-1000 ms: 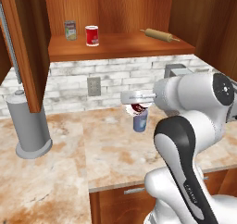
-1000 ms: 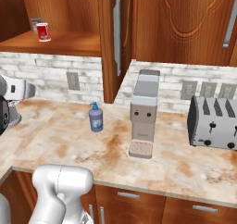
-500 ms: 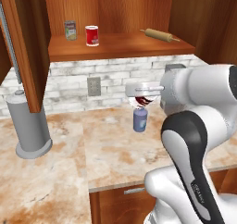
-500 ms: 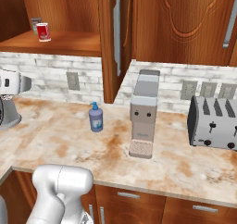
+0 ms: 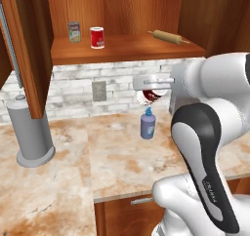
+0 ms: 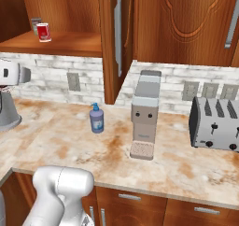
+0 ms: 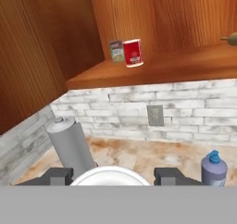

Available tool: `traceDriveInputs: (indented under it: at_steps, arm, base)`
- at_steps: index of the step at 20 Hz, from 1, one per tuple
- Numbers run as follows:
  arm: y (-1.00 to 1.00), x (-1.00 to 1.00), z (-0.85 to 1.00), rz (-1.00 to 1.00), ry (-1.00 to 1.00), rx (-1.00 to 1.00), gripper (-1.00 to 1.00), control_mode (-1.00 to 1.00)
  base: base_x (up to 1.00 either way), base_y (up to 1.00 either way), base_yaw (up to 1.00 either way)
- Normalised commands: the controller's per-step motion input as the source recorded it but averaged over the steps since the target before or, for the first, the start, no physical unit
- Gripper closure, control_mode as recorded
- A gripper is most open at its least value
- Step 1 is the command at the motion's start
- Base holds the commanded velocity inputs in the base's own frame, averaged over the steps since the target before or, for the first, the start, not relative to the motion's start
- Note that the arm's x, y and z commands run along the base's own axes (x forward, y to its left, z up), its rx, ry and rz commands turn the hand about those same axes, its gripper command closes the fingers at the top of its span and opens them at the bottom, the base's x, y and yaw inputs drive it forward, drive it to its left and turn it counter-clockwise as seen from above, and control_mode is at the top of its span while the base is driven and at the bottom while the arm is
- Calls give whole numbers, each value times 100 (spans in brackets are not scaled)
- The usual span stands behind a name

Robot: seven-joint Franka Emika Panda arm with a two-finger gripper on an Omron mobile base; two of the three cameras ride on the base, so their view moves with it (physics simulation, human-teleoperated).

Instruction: Pick the cans from the counter and place them in their designated side in the cabinet.

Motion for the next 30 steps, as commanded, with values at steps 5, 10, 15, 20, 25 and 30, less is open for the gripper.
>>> traceDriveInputs:
  at_steps: [5,10,15,20,25,30]
  arm:
    - [0,4,23,0,-2,0,100,-100]
    - [0,6,24,0,-4,0,100,-100]
    - [0,15,15,0,-4,0,100,-100]
    - [0,23,8,0,-2,0,100,-100]
    - [0,13,13,0,-2,0,100,-100]
    - [0,4,16,0,-2,1,100,-100]
  base:
    - [0,0,0]
    - [0,0,0]
    - [0,0,0]
    - [0,0,0]
    - [0,0,0]
    - [0,0,0]
